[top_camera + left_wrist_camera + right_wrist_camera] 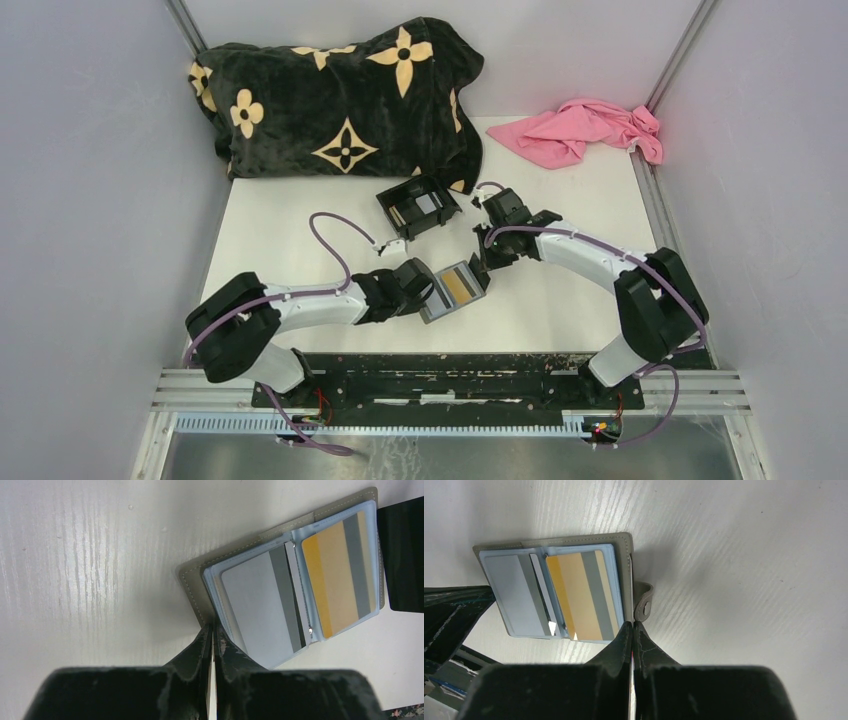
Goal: Put the credit cards into the card holder
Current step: Turn over the card slot in the card holder.
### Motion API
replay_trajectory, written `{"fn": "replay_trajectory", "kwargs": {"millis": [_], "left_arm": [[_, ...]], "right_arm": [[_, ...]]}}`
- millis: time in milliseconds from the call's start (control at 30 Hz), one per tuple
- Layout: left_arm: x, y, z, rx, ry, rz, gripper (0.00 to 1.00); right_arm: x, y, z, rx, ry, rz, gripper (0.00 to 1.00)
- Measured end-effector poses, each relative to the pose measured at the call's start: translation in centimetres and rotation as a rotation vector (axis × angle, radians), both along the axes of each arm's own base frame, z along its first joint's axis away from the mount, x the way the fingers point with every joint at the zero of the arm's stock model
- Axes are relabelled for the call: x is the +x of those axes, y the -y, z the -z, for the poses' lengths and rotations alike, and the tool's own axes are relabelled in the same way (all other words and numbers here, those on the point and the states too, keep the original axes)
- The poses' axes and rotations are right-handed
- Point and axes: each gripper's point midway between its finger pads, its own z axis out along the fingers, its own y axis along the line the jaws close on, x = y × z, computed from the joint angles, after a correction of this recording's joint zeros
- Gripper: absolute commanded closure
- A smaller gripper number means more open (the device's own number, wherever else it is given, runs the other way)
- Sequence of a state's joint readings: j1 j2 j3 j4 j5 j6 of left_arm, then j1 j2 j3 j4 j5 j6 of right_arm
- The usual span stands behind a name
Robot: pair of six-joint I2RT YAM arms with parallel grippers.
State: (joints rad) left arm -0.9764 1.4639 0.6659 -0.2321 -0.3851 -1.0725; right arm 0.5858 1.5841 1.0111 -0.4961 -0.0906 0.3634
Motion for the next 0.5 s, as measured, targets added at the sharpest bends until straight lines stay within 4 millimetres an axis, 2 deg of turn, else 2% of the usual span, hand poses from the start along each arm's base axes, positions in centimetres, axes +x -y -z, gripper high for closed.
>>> {"fn": "replay_trajectory", "kwargs": {"millis": [500], "left_arm": [[0.32, -0.22, 0.05, -0.004, -0.029, -0.013, 0.9]], "right_arm": [[-0.42, -0.41, 0.31, 0.172, 0.001, 0.031, 0.99]]}}
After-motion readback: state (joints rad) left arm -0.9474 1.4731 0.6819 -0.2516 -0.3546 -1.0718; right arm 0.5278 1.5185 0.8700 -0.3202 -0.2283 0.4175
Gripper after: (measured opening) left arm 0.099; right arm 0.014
